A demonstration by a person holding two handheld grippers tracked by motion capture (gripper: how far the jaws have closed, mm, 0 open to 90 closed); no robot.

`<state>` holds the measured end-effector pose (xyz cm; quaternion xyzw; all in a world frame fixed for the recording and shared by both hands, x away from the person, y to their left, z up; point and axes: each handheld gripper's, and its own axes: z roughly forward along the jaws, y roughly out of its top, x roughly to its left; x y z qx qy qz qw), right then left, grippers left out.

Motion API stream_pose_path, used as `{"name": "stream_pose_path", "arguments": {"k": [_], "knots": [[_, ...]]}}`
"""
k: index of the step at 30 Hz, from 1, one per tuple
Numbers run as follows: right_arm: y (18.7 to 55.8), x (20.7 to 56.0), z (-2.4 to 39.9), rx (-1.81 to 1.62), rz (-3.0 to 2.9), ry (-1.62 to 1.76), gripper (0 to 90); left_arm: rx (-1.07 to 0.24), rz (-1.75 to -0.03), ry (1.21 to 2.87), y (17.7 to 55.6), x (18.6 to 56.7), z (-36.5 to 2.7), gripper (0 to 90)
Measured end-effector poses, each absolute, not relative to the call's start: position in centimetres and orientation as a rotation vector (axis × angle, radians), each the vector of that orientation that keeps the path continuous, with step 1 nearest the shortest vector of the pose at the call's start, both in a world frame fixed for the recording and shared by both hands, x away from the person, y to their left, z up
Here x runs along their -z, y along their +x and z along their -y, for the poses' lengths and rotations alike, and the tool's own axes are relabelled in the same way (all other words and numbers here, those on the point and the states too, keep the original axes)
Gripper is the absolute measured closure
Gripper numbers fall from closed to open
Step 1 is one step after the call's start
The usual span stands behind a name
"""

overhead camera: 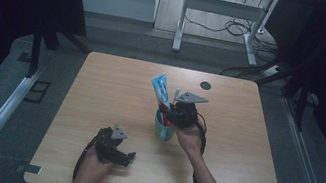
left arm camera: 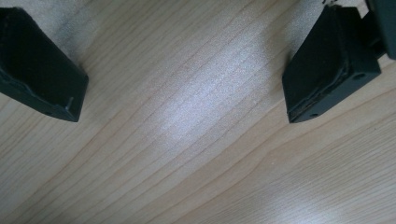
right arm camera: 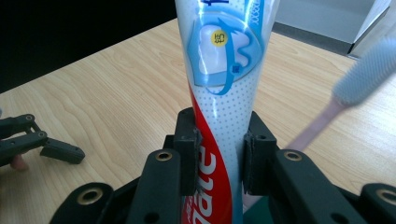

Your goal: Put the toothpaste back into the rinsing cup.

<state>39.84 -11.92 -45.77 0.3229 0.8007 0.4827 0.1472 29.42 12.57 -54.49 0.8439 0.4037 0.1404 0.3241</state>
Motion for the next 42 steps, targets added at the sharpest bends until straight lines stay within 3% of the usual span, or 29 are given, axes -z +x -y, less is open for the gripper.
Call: {"name": "stream_pose_path", "arguments": {"k": [31, 42], "knots": [[39.5, 47.6, 12.5, -1.362, -2.357, 0.949, 66.3, -0.369, -1.059, 2.211, 29.4, 54.5, -12.6, 0.3], [39.5, 46.9, 12.5, -1.370, -2.382, 0.963, 56.0, -0.369, -1.059, 2.211, 29.4, 54.5, -12.6, 0.3]]}}
